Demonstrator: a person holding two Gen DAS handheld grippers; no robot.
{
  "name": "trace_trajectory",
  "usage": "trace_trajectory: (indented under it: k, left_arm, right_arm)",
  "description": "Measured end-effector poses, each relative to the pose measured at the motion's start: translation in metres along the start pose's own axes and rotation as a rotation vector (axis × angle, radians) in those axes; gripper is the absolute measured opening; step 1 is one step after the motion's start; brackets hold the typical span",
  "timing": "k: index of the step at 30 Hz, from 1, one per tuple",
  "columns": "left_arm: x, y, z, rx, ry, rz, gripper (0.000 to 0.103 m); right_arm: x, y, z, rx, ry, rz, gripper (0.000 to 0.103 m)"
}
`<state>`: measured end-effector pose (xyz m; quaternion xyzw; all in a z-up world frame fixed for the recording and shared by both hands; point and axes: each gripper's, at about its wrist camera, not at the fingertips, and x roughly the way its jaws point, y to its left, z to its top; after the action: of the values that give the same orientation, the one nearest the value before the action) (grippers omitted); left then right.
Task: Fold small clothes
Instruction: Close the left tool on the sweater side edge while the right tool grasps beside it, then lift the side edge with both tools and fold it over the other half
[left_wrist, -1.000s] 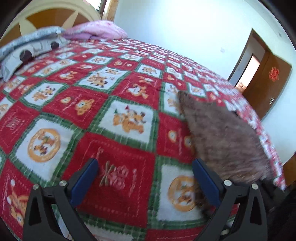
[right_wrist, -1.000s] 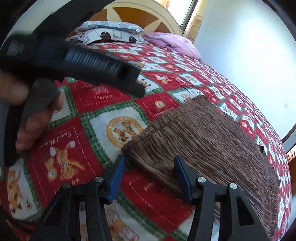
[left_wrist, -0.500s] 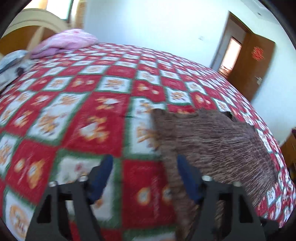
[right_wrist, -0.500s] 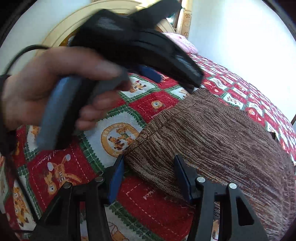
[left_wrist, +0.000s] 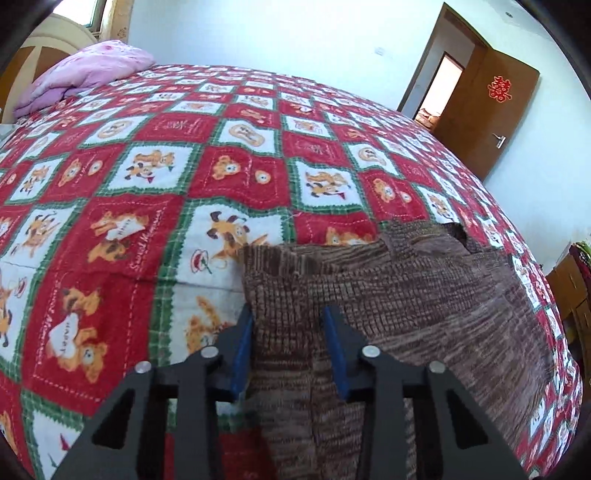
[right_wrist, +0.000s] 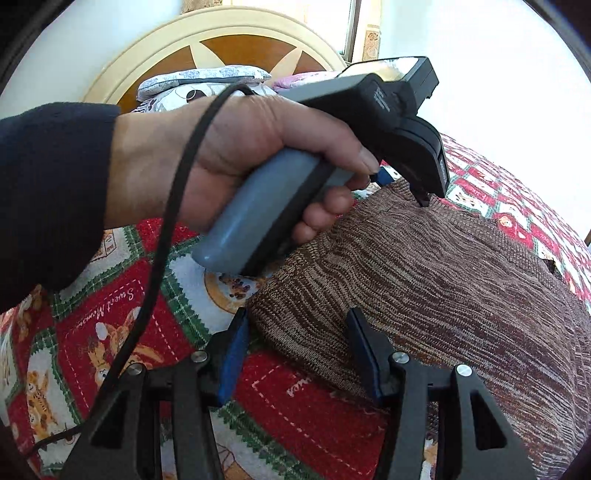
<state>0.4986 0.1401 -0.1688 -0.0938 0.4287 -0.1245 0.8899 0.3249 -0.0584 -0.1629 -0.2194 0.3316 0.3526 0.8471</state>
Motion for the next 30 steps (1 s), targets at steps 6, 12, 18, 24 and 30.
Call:
trace_trajectory:
  k: [6, 12, 18, 24, 30]
  left_arm:
    - [0.0, 0.002, 0.003, -0.015, 0.001, -0.02, 0.011]
    - [-0.016, 0.002, 0.012, -0.064, 0.006, -0.043, 0.01]
    - [-0.033, -0.012, 0.024, -0.089, -0.019, -0.084, 0.009]
    - [-0.042, -0.036, 0.033, -0.123, -0.061, -0.117, 0.009]
    - [-0.047, -0.066, 0.044, -0.124, -0.092, -0.146, 0.009]
  right_arm:
    - [-0.012, -0.005, -0.003, 0.017, -0.018, 0.026, 0.014]
    - [-0.034, -0.017, 0.009, 0.065, 0.019, 0.064, 0.011]
    - [-0.075, -0.053, 0.02, 0.175, -0.02, 0.117, 0.01]
    - [-0.108, -0.085, 0.011, 0.278, -0.078, 0.129, 0.009]
    - [-0.129, -0.115, -0.013, 0.374, -0.107, 0.137, 0.007]
